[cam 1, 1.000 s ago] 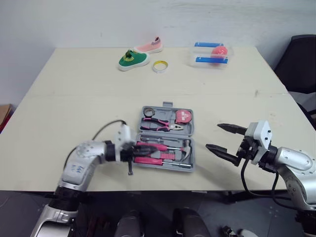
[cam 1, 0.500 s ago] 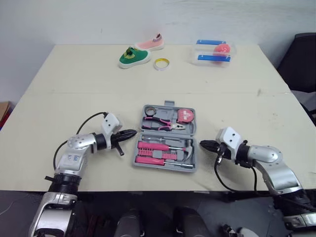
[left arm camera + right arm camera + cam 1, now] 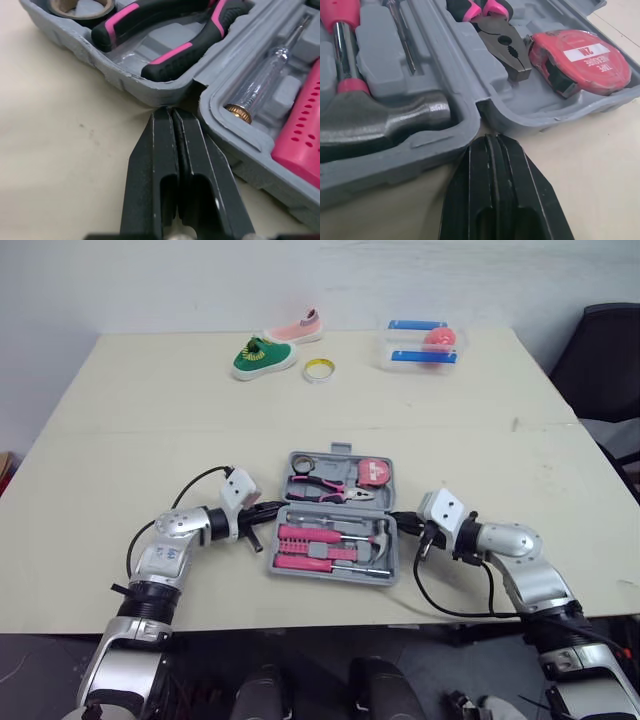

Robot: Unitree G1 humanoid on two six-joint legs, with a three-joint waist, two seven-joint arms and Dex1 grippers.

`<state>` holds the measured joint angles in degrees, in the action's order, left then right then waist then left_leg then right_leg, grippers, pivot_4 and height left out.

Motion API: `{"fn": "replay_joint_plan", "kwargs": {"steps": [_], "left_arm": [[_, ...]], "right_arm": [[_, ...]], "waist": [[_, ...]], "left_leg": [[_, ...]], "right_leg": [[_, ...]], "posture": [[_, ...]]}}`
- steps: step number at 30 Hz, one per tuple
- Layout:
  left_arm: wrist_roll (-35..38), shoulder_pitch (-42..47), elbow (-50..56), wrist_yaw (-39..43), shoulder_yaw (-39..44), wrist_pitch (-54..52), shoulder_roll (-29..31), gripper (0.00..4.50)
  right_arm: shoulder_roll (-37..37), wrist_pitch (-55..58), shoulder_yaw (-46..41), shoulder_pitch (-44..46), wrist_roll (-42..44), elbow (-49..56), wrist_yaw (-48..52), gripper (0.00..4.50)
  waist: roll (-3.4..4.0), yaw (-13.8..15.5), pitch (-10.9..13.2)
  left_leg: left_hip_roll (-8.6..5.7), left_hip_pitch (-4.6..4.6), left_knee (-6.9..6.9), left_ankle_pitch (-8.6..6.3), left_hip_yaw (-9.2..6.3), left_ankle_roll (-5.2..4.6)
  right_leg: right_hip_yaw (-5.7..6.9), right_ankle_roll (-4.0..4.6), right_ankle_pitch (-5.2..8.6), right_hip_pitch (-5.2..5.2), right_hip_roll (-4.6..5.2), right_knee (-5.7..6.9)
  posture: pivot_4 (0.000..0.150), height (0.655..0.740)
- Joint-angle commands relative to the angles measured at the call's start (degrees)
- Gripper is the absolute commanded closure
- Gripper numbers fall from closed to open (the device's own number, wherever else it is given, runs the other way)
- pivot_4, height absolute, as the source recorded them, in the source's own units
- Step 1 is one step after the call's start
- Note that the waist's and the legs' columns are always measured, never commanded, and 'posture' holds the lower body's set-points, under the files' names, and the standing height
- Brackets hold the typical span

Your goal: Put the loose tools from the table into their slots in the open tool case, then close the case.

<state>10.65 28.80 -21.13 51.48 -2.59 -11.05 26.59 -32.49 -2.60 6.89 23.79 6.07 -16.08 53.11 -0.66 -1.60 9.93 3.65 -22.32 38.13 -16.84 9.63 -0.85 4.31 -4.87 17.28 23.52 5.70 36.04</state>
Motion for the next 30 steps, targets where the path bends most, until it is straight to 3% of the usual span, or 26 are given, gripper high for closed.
{"fn": "replay_joint_plan", "kwargs": {"steps": [1,10,17,20,23,27,29,30], "left_arm": [[2.41,-2.56,5.26,4.83,-1.6,-0.63,0.06,4.5],[2.77,-9.35,13.98,4.31,-0.61,-4.37,2.37,4.5],[1.05,-10.62,13.57,0.66,0.65,-5.2,3.2,4.5],[2.92,-11.16,13.31,-1.55,5.07,-5.24,4.14,4.5],[4.01,-13.36,15.54,-1.27,9.02,-5.07,7.95,3.68],[9.04,-15.14,21.52,-0.75,12.56,-11.45,10.76,1.74],[12.26,-13.27,27.29,-3.69,14.09,-20.35,11.68,0.77],[13.53,-12.2,29.5,-5.44,14.5,-24.92,11.88,0.33]], "right_arm": [[0.91,-0.21,1.85,-0.03,0.28,0.34,2.75,4.33],[0.25,3.16,2.34,-2.34,1.27,4.89,6.97,4.33],[-0.47,2.53,1.37,-2.75,0.02,3.0,6.67,4.33],[-2.42,3.23,-2.1,-2.51,1.19,0.9,5.89,4.33],[-6.84,5.83,-5.5,-2.99,3.03,2.56,6.8,3.49],[-10.57,18.23,-10.05,-3.35,10.26,8.31,7.66,1.41],[-11.87,32.55,-13.0,-2.35,15.4,13.22,5.0,0.34],[-12.55,38.48,-13.52,-1.86,16.65,15.23,3.61,0.01]], "waist": [[0.01,-0.01,0.0],[0.01,-0.05,-0.01],[0.02,-0.06,-0.01],[0.02,-0.08,-0.01],[0.02,-0.07,-0.01],[0.02,0.06,0.02],[0.01,0.07,0.03],[0.01,0.09,0.03]], "left_leg": [[0.01,0.0,-0.02,0.0,0.0,0.0],[0.06,0.03,-0.07,-0.04,0.0,0.05],[0.07,0.09,-0.09,-0.08,0.0,0.08],[0.07,0.11,-0.09,-0.08,0.01,0.08],[0.06,0.1,-0.11,-0.09,0.0,0.07],[0.0,0.06,-0.14,-0.14,-0.02,-0.01],[-0.06,0.0,-0.14,-0.15,-0.09,-0.04],[-0.07,-0.03,-0.13,-0.15,-0.14,-0.04]], "right_leg": [[0.0,0.01,0.0,0.0,0.0,0.0],[-0.04,0.04,0.02,0.01,0.23,-0.03],[-0.03,0.07,0.04,-0.01,0.31,-0.02],[-0.03,0.07,0.04,-0.02,0.32,-0.01],[-0.03,0.07,0.04,0.0,0.39,0.0],[0.0,0.08,0.05,0.02,0.55,-0.03],[-0.07,0.08,0.04,0.02,0.66,-0.04],[-0.13,0.08,0.04,0.01,0.7,-0.03]], "posture": [[0.15,0.74],[0.15,0.74],[0.15,0.74],[0.15,0.74],[0.15,0.74],[0.15,0.74],[0.15,0.74],[0.15,0.74]]}}
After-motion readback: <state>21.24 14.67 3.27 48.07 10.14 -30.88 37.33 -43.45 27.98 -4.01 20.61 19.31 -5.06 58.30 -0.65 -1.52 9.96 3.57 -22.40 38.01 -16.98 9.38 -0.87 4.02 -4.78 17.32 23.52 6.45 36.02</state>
